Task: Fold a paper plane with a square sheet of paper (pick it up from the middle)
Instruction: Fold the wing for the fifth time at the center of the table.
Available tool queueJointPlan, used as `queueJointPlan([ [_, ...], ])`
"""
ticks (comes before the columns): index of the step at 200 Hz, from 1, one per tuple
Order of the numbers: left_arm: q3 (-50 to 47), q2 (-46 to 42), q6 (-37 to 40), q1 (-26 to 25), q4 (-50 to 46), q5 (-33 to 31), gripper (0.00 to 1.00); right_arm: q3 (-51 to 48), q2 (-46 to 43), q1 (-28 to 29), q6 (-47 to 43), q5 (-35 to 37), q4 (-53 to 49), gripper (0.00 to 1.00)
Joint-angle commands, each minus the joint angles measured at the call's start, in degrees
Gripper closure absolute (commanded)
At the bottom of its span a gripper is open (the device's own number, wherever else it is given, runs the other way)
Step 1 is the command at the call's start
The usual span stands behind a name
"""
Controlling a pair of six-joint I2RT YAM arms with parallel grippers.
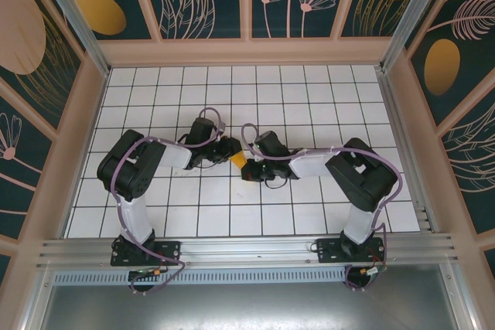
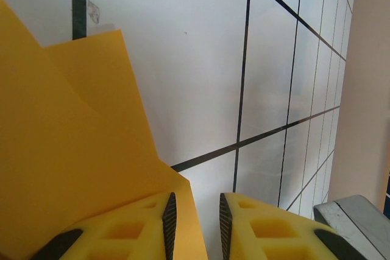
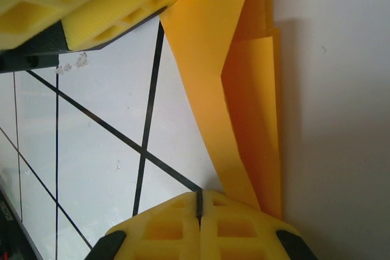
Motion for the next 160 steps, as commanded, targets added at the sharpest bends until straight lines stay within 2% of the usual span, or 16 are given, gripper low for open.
queueJointPlan([
  [1,-1.86,6.18,3.43,0.61,-9.87,-8.95,0.72,-3.71,-1.56,-0.38,0.62,-0.22,-0.07,0.94],
  [61,-1.69,6.53,3.72,0.61,-10.05,-8.94,0.72,-13.36,-7.42,-2.43,4.68,-3.54,5.06,0.91],
  [104,-1.98,5.83,3.24,0.62,-8.33,-7.20,0.71,-10.40,-13.23,-2.45,4.94,-4.78,7.77,0.94],
  [135,-2.29,5.54,2.75,0.61,-7.54,-6.58,0.71,-3.47,-8.34,-2.41,5.15,-5.16,8.89,0.96],
  [160,-2.26,5.39,2.37,0.58,-7.22,-6.27,0.70,1.58,-2.21,-2.87,5.81,-1.85,7.45,0.96],
])
